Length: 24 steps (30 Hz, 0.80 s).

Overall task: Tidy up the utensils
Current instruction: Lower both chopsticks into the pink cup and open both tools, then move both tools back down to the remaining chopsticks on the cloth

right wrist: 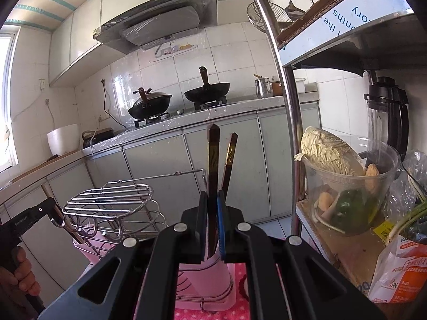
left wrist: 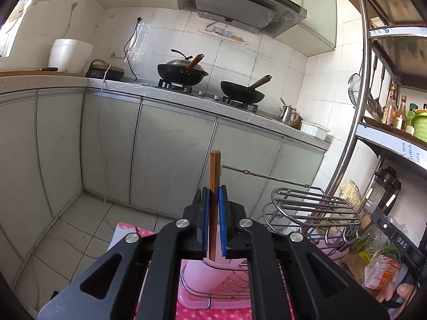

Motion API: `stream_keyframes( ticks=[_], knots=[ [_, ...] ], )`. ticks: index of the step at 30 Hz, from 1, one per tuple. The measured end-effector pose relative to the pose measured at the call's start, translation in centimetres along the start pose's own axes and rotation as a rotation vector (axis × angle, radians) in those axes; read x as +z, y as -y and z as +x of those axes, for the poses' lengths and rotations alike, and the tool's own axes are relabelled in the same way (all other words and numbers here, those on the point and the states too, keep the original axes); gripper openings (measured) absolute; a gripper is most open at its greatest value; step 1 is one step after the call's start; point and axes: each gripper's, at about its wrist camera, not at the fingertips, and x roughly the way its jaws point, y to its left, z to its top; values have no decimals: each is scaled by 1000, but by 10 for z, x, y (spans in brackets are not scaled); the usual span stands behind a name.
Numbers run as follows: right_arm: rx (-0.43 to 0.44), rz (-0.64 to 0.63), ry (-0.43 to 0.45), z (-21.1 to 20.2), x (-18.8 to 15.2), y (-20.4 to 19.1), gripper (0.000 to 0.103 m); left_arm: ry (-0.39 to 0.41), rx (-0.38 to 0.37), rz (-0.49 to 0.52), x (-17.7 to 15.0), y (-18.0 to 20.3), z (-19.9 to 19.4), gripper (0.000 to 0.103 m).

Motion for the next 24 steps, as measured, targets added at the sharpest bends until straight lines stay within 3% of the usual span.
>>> stream_keyframes(
  ticks=[10, 13, 15, 17, 19, 24],
  knots=[
    [-11, 16, -75, 10, -9, 6, 12, -33, -4, -52, 1, -12, -2, 7],
    [-9, 34, -92, 10, -11, 9, 34, -37, -4, -64, -1, -14, -3, 8],
    [-8, 41, -96, 8, -13, 11, 36, -42, -5, -64, -2, -14, -5, 14],
    [-7, 46, -108, 7, -15, 12, 36, -42, -1, -66, -2, -14, -8, 29],
    [-6, 51, -114, 4, -17, 12, 36, -44, -6, -69, -4, -15, -12, 35],
    [5, 64, -134, -3, -22, 12, 36, -65, -17, -55, -8, -13, -20, 39]
  ],
)
